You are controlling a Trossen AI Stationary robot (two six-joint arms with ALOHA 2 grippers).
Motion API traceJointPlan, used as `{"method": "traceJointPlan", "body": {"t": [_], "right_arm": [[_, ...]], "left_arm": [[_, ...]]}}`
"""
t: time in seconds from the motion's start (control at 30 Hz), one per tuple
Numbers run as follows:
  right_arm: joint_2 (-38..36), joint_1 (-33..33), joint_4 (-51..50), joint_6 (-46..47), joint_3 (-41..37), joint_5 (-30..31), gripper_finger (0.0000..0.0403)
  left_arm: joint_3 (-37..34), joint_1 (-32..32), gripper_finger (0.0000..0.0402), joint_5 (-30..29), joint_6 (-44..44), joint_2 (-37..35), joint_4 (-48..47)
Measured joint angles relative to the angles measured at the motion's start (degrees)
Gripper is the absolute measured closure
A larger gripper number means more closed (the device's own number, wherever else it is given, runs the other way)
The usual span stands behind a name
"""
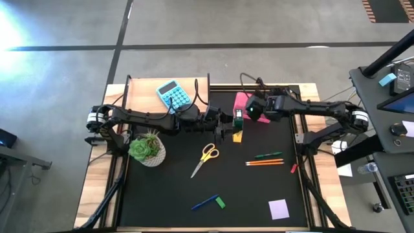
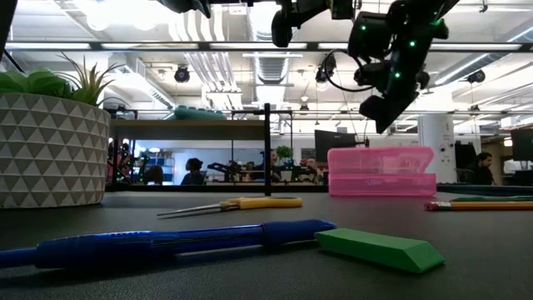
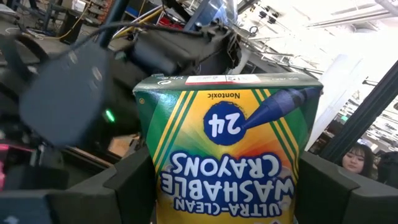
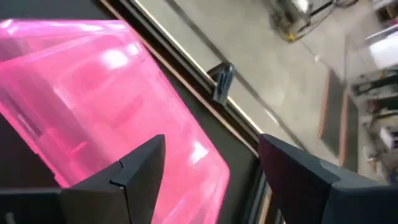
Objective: Pack school essentials
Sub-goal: Put the yellow crayon box into the pink supply box
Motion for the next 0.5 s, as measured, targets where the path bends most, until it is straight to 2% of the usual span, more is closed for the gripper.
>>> {"method": "traceJointPlan", "body": {"t": [0.07, 0.2, 0.23, 0.5], "right_arm": [[-0.47, -1.16, -1.83, 1.26, 1.77, -6.77, 0.0154], [-2.09, -1.23, -4.08, 3.58, 3.76, -24.61, 0.016], [-2.42, -0.86, -4.31, 3.61, 3.78, -27.27, 0.0162], [-3.04, 1.3, -4.39, 6.71, -2.41, -28.85, 0.017]], "left_arm": [[0.0, -0.11, 0.0127, 0.0, 0.0, 0.0, -0.01], [0.0, -0.26, 0.0127, 0.02, -0.01, 0.0, -0.01], [0.0, -0.26, 0.0127, 0.02, -0.01, 0.0, -0.01], [0.0, -0.39, 0.0127, 0.37, -0.02, 0.0, -0.05]]}}
